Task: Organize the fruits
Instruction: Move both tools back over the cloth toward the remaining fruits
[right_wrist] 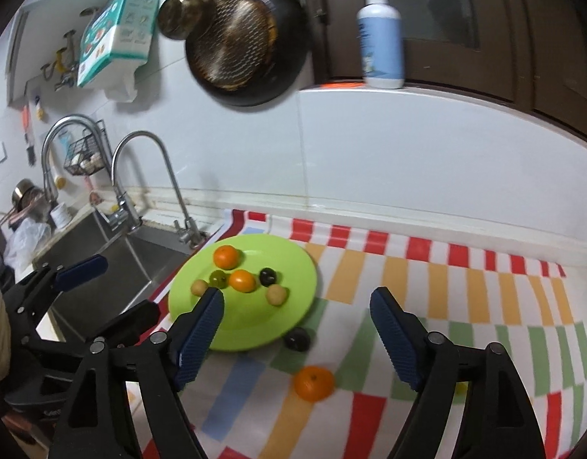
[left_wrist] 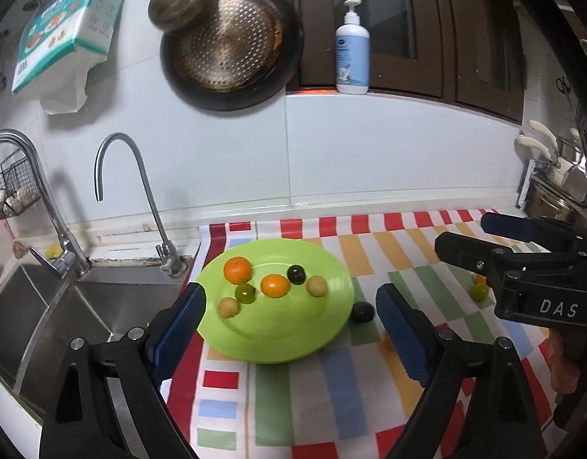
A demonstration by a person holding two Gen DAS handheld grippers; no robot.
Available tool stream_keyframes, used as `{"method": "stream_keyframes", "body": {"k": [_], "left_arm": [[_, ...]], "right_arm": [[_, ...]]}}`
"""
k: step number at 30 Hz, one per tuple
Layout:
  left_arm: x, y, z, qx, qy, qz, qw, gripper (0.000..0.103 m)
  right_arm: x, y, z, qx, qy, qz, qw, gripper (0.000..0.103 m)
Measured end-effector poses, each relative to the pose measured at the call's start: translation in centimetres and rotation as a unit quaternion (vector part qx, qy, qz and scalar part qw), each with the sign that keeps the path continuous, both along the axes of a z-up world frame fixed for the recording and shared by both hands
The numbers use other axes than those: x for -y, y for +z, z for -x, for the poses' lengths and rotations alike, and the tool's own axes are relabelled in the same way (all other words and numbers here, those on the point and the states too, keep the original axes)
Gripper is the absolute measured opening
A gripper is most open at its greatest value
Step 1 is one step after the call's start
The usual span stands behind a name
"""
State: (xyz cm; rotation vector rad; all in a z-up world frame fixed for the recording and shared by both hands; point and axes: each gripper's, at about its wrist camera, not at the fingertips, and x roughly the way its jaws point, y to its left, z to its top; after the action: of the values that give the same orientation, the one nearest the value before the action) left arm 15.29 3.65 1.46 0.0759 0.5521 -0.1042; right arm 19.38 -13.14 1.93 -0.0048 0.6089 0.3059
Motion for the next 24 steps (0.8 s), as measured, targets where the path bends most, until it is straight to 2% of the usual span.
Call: {"method": "stream_keyframes", "body": {"k": [10,16,24], "left_arm": [[2.7,0.2,2.3,0.005,-0.016,0.001,0.9999,0.094],[4.1,-0.1,3.1,0.001,-0.022,0.016,0.9996,0.094],[6.5,-1.3,3.2,-0.006,-0.036,0.010,0.9993,0.094]], "right_arm": [[3.9,0.3,4.3,0.022,-0.062,-0.002,0.998,0.080],[5.7,0.3,6.7,0.041,-0.097,0.022,0.994,0.080],[8.5,-0.9,8.0,0.033,-0.136,0.027,0.990,0.080]]}}
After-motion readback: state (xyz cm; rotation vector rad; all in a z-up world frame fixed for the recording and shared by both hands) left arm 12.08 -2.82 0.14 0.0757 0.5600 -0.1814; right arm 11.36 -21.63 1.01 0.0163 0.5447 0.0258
